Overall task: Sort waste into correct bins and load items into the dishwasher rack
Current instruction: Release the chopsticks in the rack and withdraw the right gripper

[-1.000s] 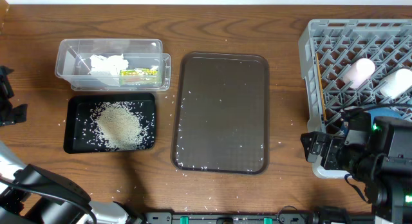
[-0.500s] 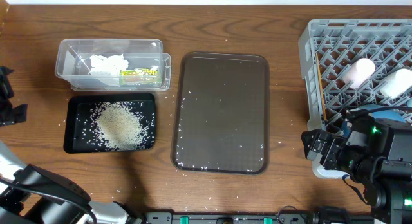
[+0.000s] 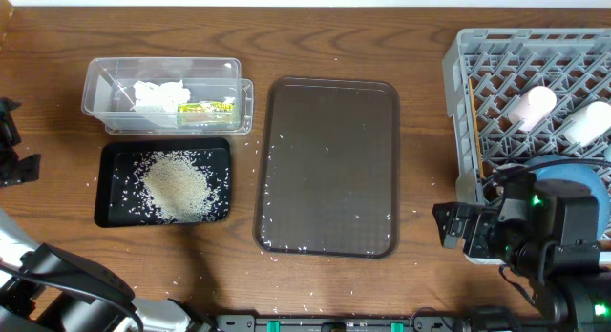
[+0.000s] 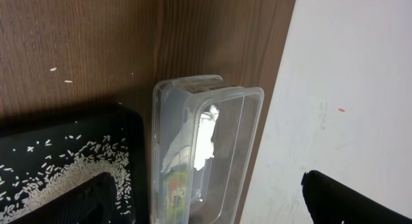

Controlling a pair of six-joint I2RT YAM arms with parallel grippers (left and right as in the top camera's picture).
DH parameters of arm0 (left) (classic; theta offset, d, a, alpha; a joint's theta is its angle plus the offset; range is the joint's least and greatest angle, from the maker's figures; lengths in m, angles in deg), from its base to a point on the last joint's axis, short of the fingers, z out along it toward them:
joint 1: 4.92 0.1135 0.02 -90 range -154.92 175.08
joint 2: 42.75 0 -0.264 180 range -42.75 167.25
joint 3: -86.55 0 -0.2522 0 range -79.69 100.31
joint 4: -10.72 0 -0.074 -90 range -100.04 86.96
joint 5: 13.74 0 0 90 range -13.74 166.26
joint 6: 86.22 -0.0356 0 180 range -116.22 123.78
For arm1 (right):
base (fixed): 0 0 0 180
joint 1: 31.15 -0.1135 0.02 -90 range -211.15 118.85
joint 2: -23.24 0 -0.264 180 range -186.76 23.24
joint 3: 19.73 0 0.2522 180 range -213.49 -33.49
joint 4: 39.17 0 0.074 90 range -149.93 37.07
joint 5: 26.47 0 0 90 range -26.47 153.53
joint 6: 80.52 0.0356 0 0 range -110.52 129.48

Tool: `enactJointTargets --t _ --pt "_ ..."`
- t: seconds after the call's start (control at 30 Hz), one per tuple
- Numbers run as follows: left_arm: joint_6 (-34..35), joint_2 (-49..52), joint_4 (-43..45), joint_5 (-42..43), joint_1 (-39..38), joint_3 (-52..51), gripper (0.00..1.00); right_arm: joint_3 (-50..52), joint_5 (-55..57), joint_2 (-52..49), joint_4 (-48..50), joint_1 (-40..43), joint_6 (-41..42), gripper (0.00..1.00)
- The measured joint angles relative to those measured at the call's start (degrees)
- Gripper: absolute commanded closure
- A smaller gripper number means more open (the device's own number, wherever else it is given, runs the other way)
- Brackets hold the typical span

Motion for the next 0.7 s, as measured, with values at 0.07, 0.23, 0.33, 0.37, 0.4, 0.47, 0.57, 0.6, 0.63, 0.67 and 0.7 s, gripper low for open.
enactJointTargets --t 0.07,0.23,0.33,0.37,0.4,0.47,0.57,0.6,0.63,0.67,0.7 --pt "0.0 0.0 0.0 0.0 0.0 0.0 0.05 1.0 1.6 1.5 2.4 -2.1 0.0 0.01" --pt "0.0 0.0 0.0 0.0 0.0 0.0 0.05 8.0 3.4 5.4 11.9 -5.3 -0.2 0.01" --pt "0.0 0.0 0.0 0.0 0.0 0.0 0.05 14.2 3.4 7.3 20.8 -5.7 -0.4 0.01" --pt "0.0 0.0 0.0 0.0 0.0 0.0 0.05 16.5 3.2 8.3 23.5 -5.9 -0.6 0.01" --pt "0.0 0.0 0.0 0.0 0.0 0.0 0.05 18.4 2.9 9.2 26.0 -5.9 -0.8 0.01" --pt "0.0 0.0 0.0 0.0 0.0 0.0 0.05 22.8 2.4 12.1 31.2 -5.8 -1.7 0.01" --pt "0.0 0.0 0.0 0.0 0.0 0.0 0.05 29.5 1.0 18.0 36.7 -5.7 -2.5 0.01" --pt "0.0 0.0 0.0 0.0 0.0 0.0 0.05 31.3 0.6 19.9 38.1 -5.7 -2.7 0.01" --pt "0.0 0.0 0.0 0.0 0.0 0.0 0.05 33.8 -0.2 22.6 39.7 -5.2 -2.9 0.01" --pt "0.0 0.0 0.0 0.0 0.0 0.0 0.05 35.6 -0.7 24.4 41.0 -4.9 -3.0 0.01" --pt "0.0 0.0 0.0 0.0 0.0 0.0 0.05 37.5 -1.1 26.4 42.3 -4.6 -3.1 0.01"
